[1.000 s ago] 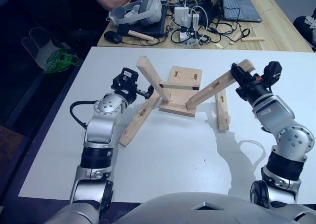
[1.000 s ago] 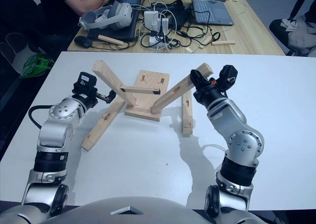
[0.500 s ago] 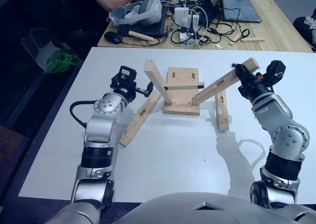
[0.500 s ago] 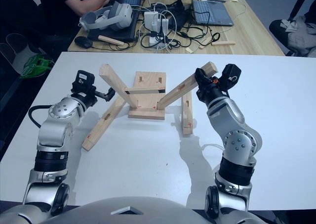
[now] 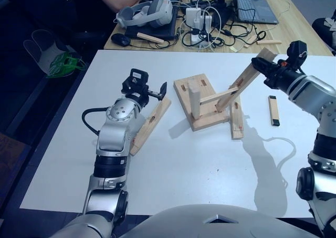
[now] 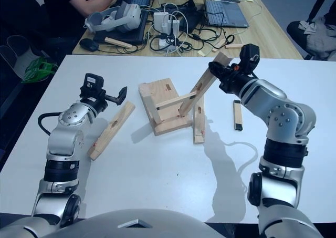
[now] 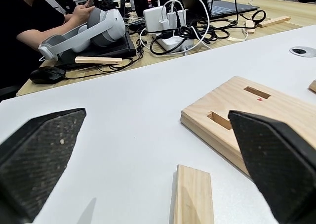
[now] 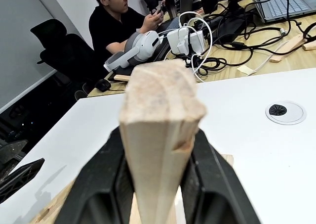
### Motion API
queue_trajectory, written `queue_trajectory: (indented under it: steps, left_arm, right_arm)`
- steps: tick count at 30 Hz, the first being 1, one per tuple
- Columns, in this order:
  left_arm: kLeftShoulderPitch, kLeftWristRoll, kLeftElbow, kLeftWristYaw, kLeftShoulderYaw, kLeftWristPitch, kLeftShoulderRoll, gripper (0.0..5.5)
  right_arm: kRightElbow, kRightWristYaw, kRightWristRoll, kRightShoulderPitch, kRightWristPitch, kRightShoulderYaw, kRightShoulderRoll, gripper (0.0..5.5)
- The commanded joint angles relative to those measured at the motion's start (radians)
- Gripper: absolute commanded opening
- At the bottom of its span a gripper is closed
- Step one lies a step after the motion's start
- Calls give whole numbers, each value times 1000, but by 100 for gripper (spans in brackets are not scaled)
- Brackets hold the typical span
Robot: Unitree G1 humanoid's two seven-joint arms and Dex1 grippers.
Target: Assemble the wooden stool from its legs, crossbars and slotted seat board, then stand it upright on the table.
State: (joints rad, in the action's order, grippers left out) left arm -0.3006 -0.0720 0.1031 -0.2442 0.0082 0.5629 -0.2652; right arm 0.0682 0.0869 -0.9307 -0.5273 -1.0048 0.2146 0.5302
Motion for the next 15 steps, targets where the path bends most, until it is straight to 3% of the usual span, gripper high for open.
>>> queue_trajectory:
  steps: [1,7,15]
  left_arm:
    - [-9,7,-2,20,-1,-6,13,540]
    - [-16,6,-11,36,2,-15,21,540]
    - [-11,6,-2,45,2,-14,29,540]
  right_arm:
    - [-61,40,92,-31,-19,-47,22,102]
    - [-55,93,132,65,13,-82,-42,102]
    - [-6,194,230,182,86,-158,-33,102]
